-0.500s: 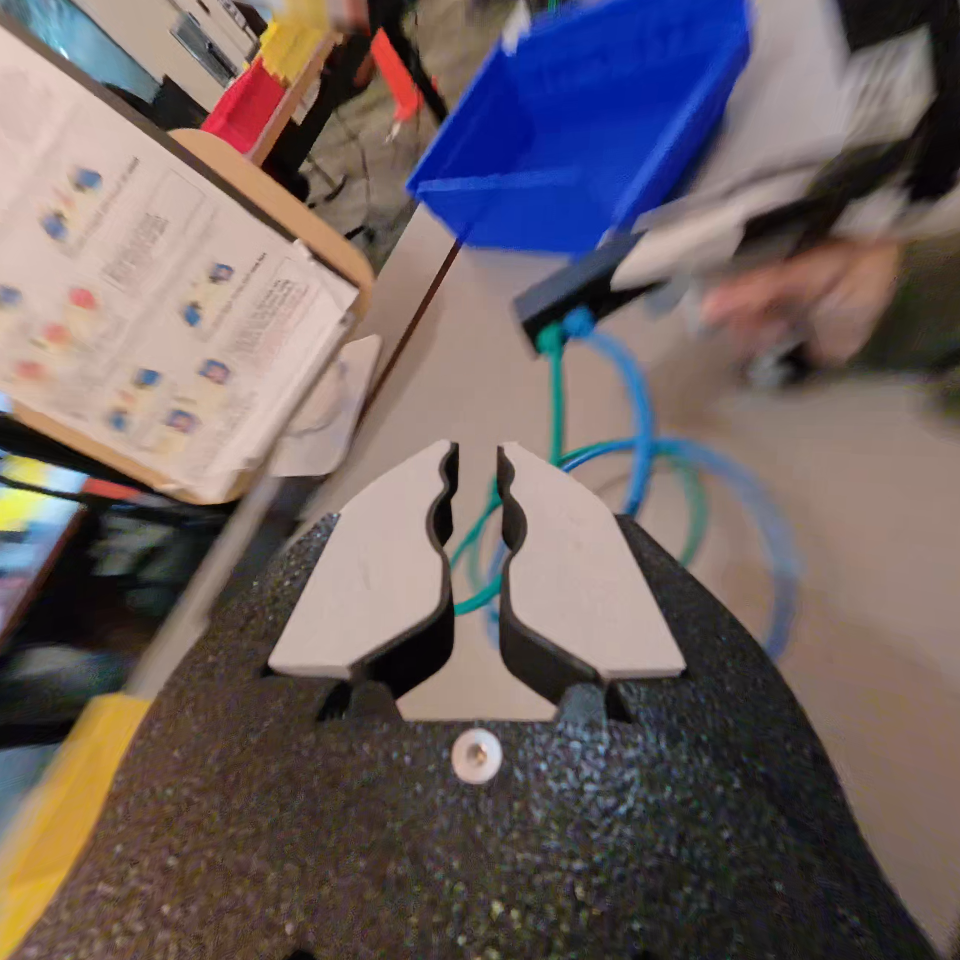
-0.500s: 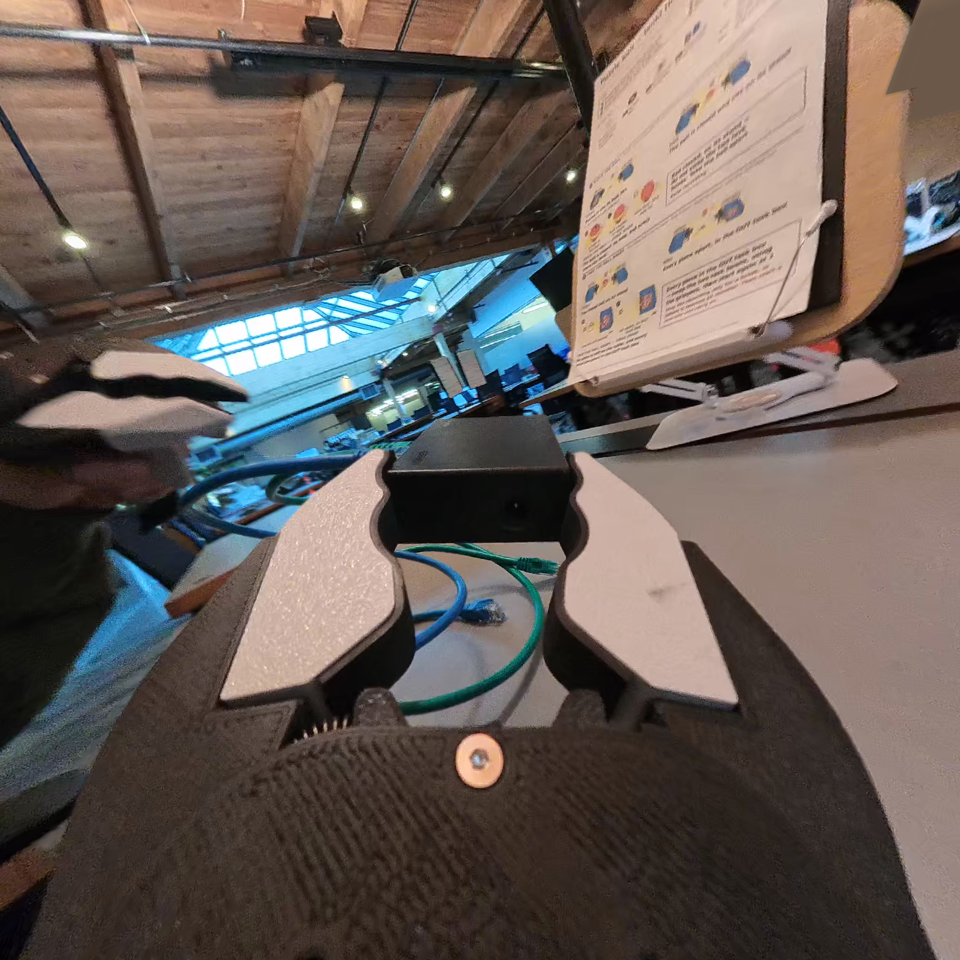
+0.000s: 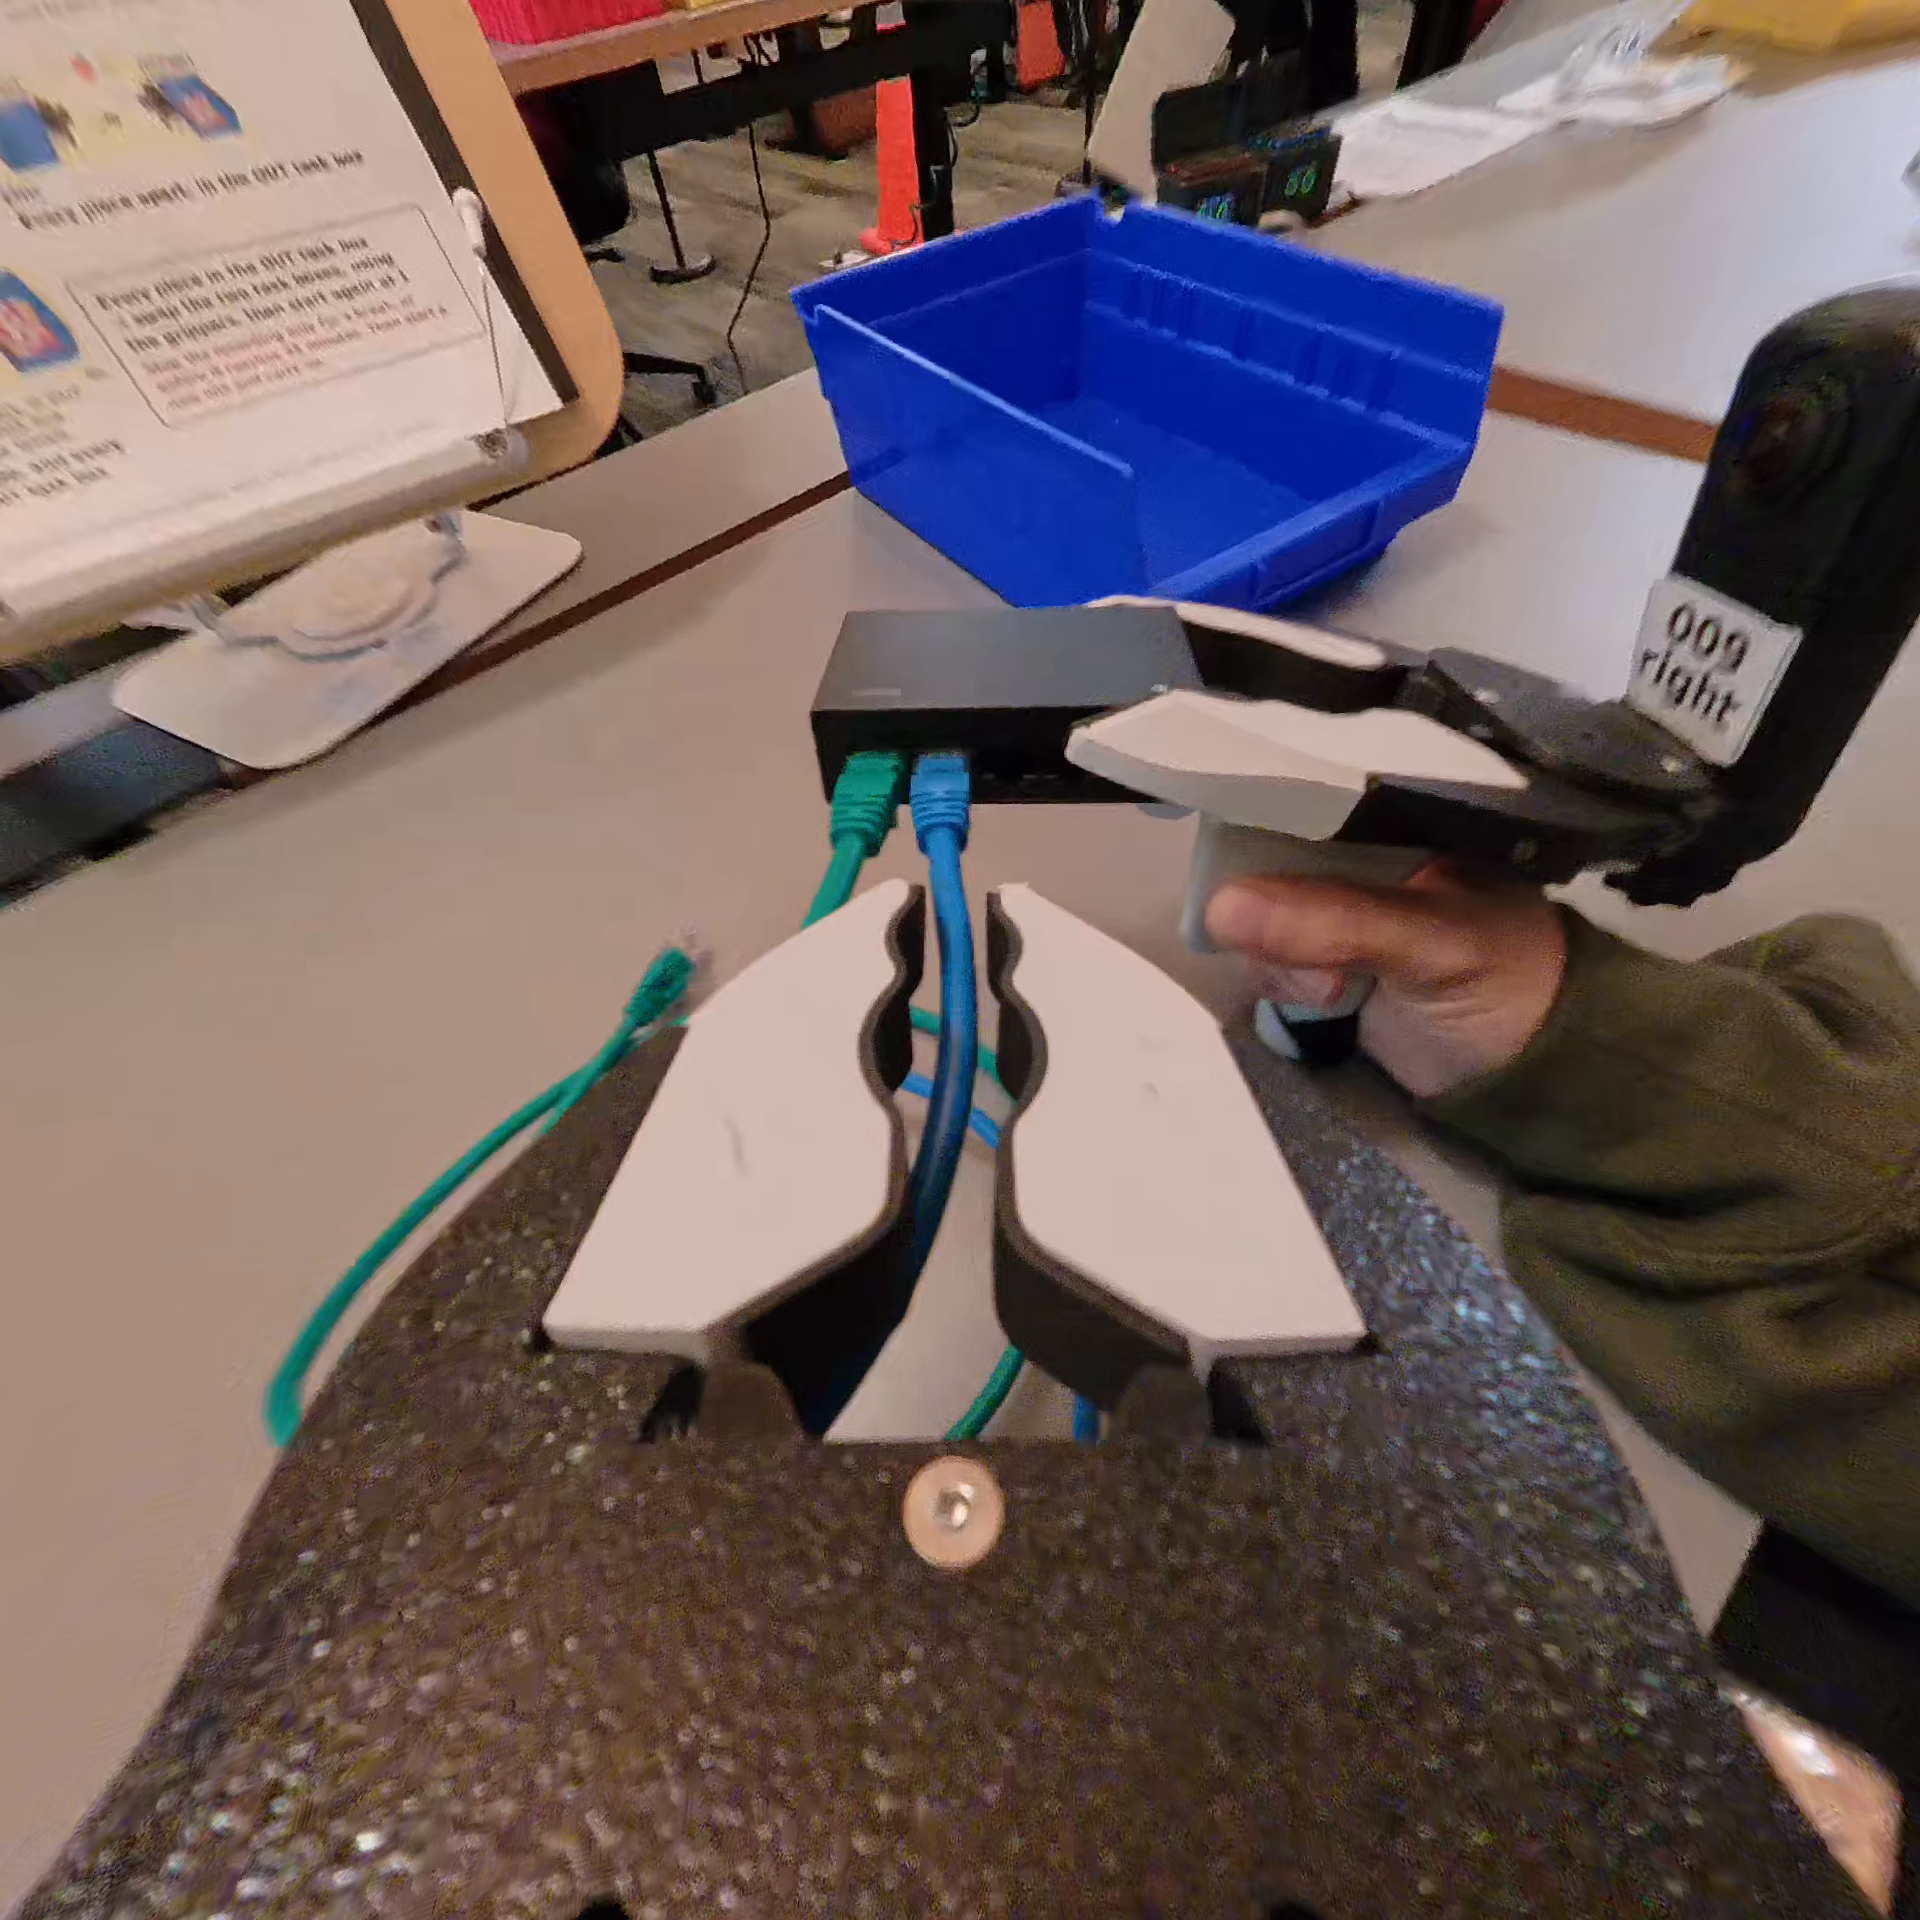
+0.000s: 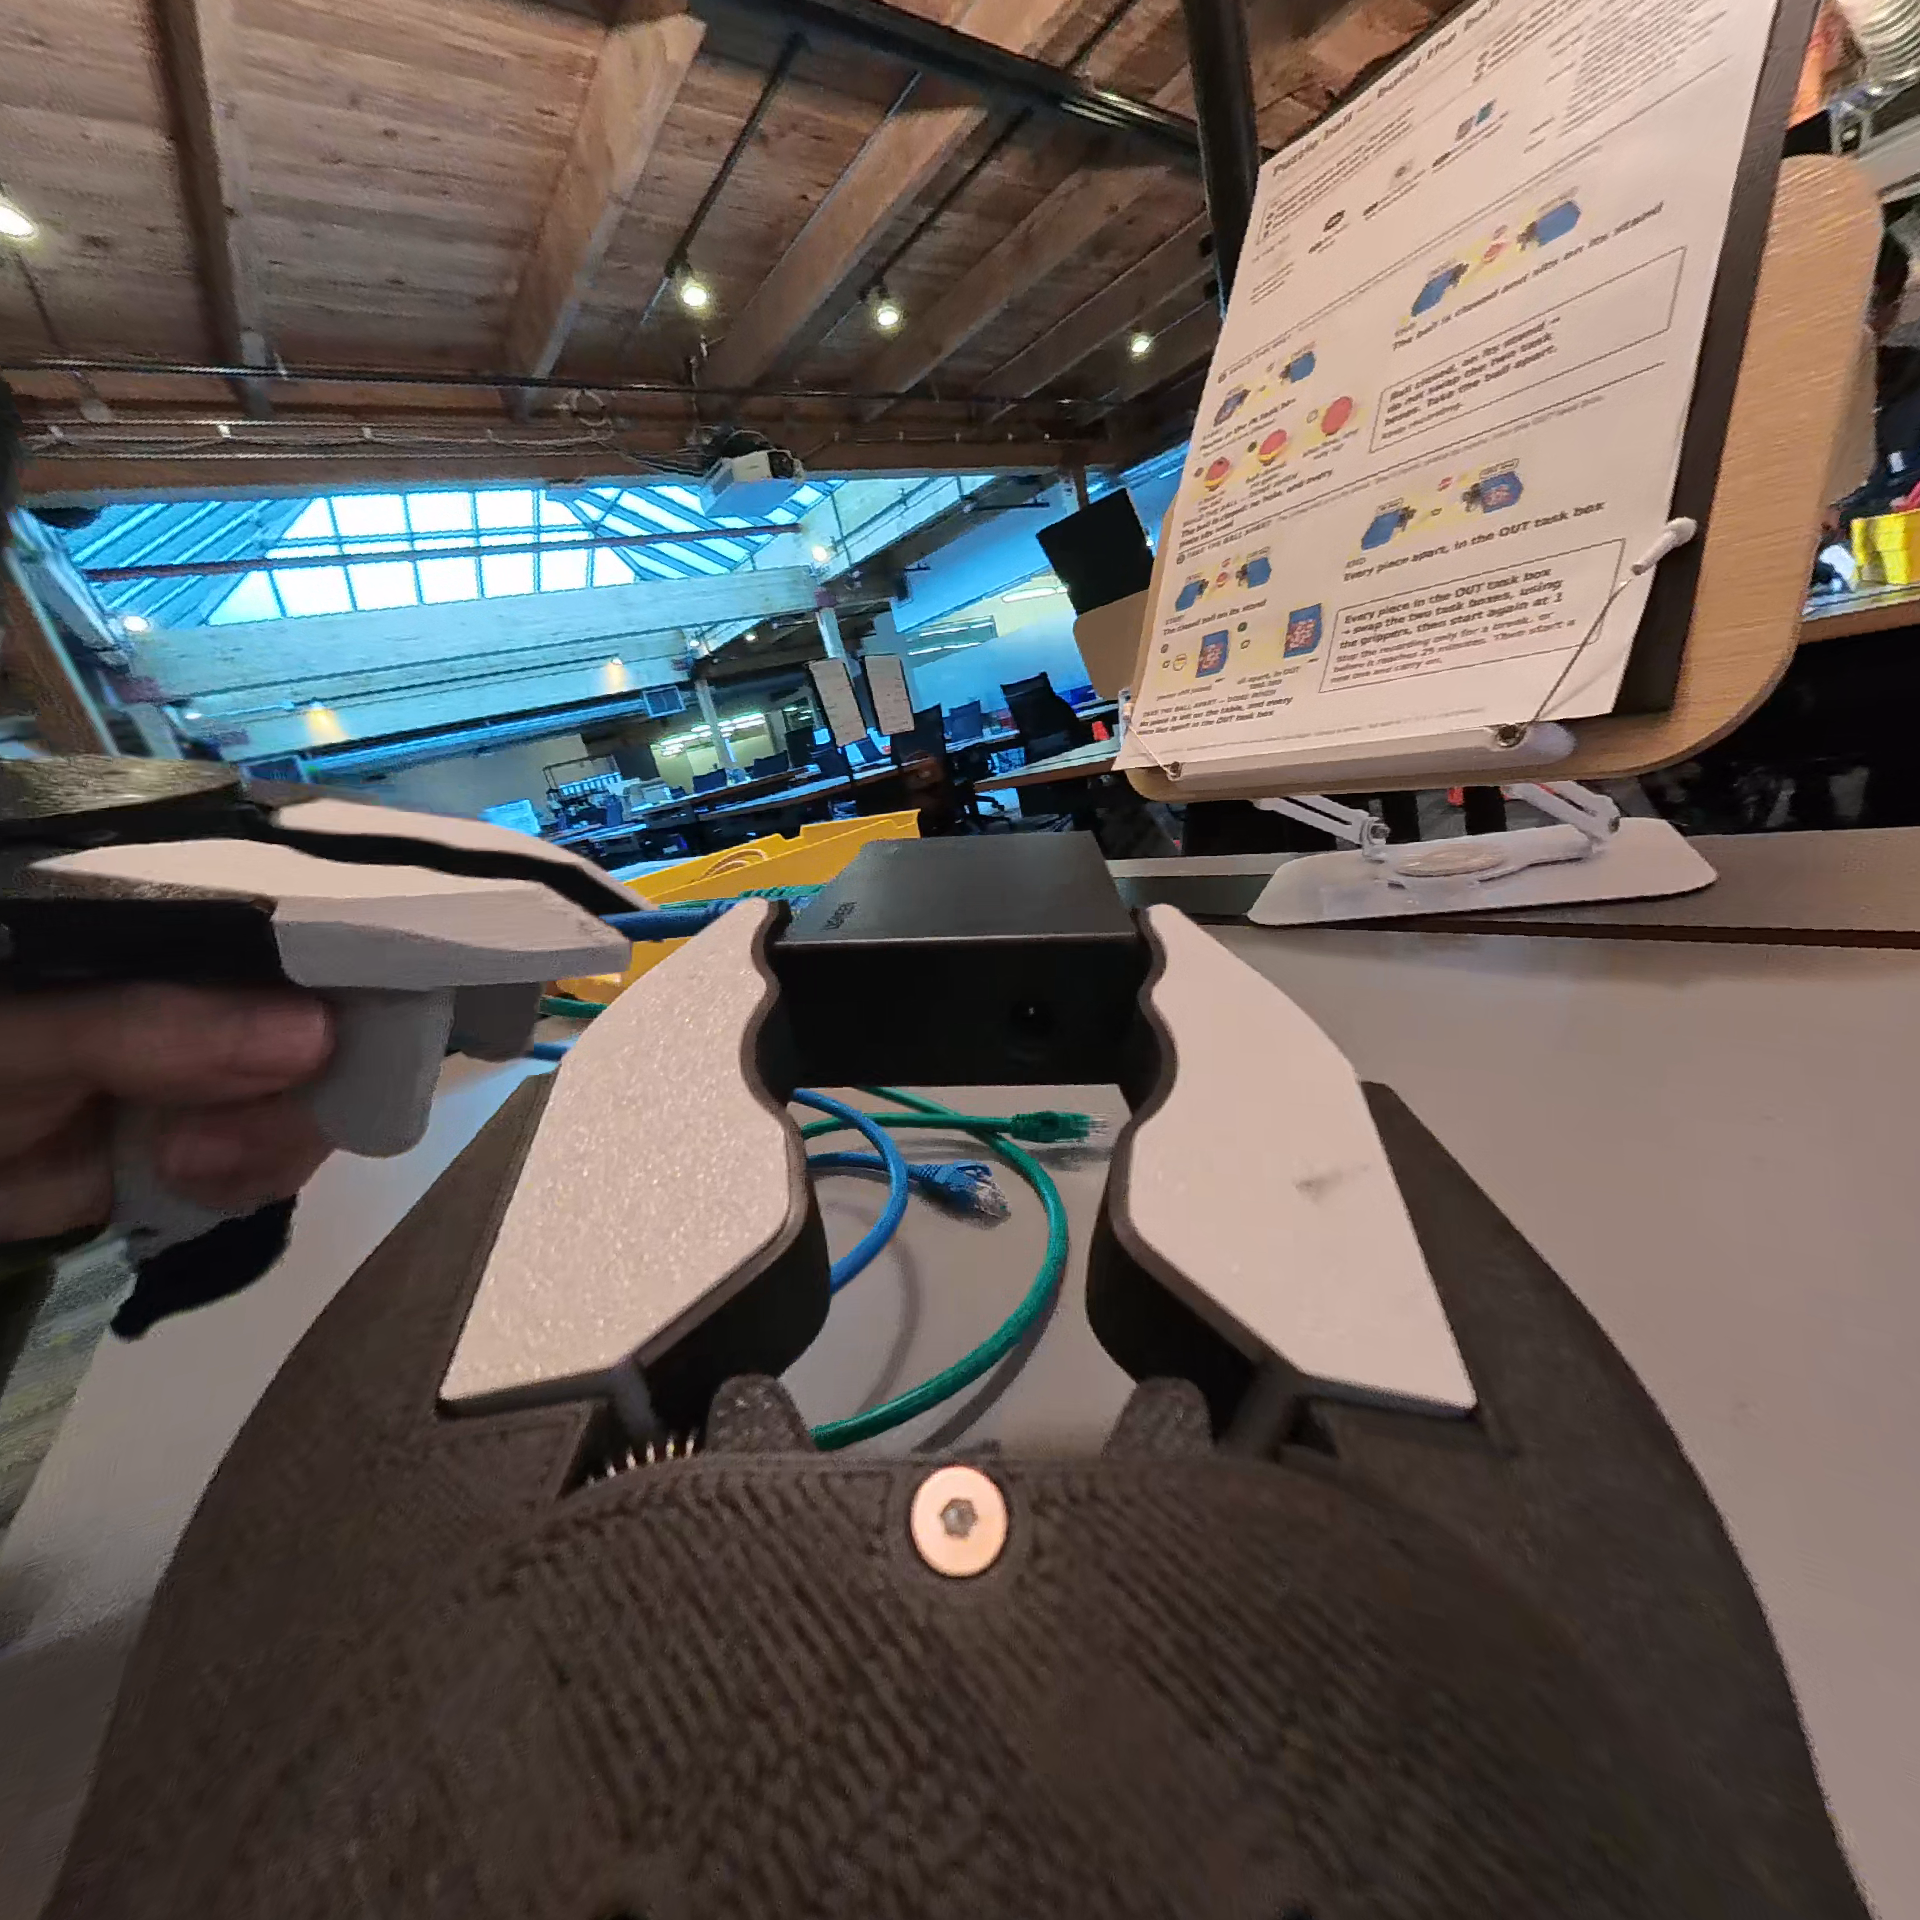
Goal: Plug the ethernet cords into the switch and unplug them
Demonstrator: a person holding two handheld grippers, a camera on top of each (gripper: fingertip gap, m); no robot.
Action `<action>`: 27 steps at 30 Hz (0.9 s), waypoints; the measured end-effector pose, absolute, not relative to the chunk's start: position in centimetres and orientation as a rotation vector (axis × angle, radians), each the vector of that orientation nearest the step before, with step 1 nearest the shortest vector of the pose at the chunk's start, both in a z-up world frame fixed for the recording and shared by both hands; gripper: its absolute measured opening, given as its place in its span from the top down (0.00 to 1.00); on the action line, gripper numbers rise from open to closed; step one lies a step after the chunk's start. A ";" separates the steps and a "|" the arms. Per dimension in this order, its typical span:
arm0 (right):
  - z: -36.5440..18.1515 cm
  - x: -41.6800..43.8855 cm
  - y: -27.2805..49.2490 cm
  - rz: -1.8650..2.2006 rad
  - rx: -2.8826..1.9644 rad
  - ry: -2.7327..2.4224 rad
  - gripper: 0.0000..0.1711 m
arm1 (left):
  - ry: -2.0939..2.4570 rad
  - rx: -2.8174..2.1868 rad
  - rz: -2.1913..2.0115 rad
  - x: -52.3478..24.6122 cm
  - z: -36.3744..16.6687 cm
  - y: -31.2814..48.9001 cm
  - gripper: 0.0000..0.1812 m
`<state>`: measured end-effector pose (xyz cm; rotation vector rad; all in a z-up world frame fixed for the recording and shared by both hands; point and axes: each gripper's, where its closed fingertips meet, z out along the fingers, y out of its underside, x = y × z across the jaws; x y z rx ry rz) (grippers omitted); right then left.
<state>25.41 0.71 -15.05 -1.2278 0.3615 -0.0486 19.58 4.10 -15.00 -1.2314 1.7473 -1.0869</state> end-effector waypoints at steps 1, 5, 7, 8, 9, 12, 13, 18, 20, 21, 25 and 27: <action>-15.1 25.3 0.8 -0.042 -1.233 0.350 0.64 | 1.722 -1.259 -1.132 19.8 -15.0 4.0 0.95; -15.1 25.5 0.7 -0.053 -1.227 0.371 0.64 | 1.588 -1.318 -1.254 20.5 -14.8 4.3 0.97; -15.1 25.6 0.6 -0.045 -1.218 0.377 0.64 | 1.552 -1.290 -1.269 20.6 -14.7 4.3 0.97; -15.0 25.6 0.5 -0.033 -1.215 0.375 0.64 | 1.541 -1.265 -1.263 20.7 -14.7 4.3 0.97; -15.0 25.5 0.5 -0.023 -1.212 0.369 0.64 | 1.531 -1.240 -1.255 20.7 -14.6 4.3 0.97; -15.1 25.4 0.7 0.019 -1.218 0.365 0.64 | 1.515 -1.133 -1.196 20.6 -14.2 4.2 0.97; -15.1 25.3 0.8 0.023 -1.226 0.364 0.63 | 1.523 -1.103 -1.171 20.6 -14.2 4.2 0.97; -15.5 25.3 1.3 0.027 -1.267 0.364 0.63 | 1.602 -1.032 -1.121 20.7 -14.3 4.6 0.97; -15.7 25.2 1.7 0.020 -1.295 0.361 0.63 | 1.619 -1.017 -1.136 20.9 -13.9 4.8 0.97; -15.8 25.2 1.8 0.022 -1.306 0.361 0.64 | 1.621 -1.032 -1.172 21.0 -13.8 4.9 0.97; -15.8 25.4 1.8 0.022 -1.306 0.372 0.64 | 1.681 -1.008 -1.161 21.2 -13.9 5.1 0.97; -15.7 25.6 1.5 0.033 -1.284 0.387 0.63 | 1.689 -0.937 -1.043 21.3 -14.0 5.0 0.97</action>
